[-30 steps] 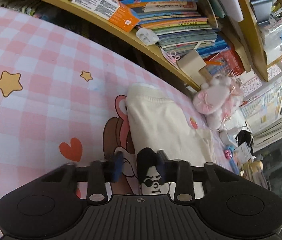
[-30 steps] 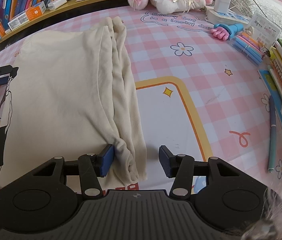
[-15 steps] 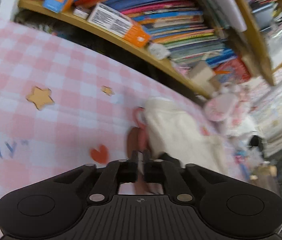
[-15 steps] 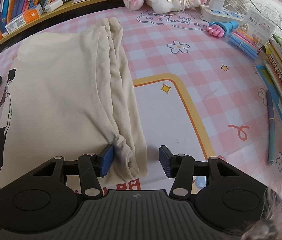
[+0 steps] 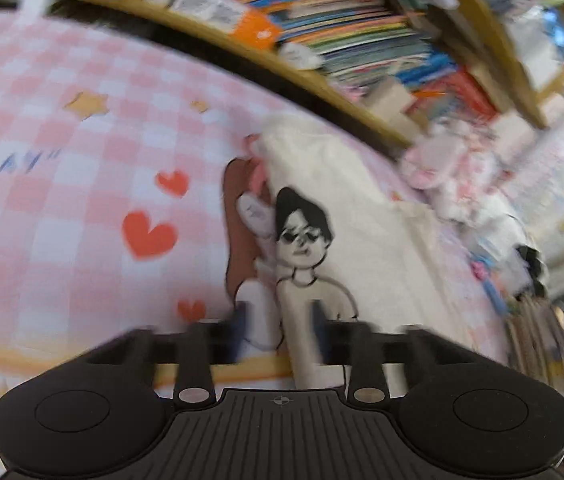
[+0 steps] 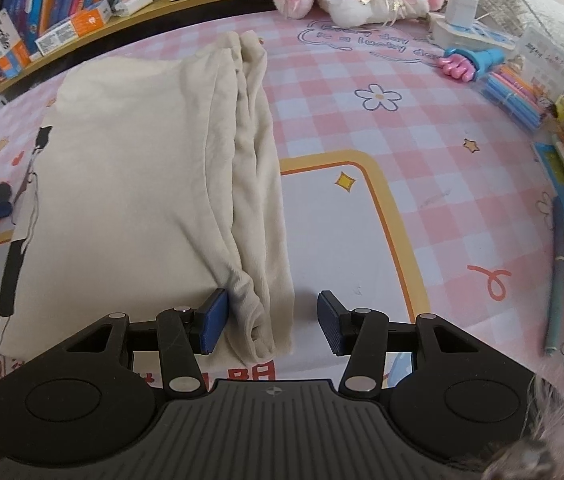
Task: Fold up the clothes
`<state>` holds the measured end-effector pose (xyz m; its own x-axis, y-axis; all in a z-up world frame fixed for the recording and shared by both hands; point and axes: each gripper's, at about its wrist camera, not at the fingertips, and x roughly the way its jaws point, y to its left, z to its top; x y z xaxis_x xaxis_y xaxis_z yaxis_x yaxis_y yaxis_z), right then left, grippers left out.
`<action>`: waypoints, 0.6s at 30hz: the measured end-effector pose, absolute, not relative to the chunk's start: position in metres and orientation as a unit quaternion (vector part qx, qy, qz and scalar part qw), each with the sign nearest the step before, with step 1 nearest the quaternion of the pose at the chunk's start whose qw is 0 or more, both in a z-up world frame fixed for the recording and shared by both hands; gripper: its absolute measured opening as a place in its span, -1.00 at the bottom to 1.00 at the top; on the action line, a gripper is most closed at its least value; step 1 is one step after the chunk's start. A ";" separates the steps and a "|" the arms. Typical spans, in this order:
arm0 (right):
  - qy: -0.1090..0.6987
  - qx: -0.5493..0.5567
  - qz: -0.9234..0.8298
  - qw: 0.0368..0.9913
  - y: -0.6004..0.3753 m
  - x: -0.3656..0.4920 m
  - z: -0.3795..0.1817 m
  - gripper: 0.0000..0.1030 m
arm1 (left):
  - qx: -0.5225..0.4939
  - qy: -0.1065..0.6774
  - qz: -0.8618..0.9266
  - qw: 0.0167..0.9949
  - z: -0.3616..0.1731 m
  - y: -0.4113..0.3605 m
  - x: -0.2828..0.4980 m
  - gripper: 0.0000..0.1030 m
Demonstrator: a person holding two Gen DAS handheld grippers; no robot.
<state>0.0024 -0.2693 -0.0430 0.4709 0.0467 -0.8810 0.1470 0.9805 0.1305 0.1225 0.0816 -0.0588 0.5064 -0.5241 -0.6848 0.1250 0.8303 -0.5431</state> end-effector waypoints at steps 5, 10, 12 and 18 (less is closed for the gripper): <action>0.503 0.087 0.000 0.860 -0.272 0.000 -0.043 -0.13 | -0.210 0.463 -0.167 0.845 -0.058 0.069 0.103 -1.00; 0.494 0.086 0.034 0.864 -0.279 -0.004 -0.044 -0.17 | -0.208 0.466 -0.150 0.847 -0.055 0.065 0.089 -1.00; 0.491 0.090 0.047 0.865 -0.284 -0.005 -0.044 -0.17 | -0.214 0.461 -0.147 0.848 -0.053 0.062 0.080 -1.00; 0.483 0.098 0.080 0.867 -0.294 -0.010 -0.046 -0.18 | -0.226 0.458 -0.128 0.850 -0.054 0.051 0.054 -0.52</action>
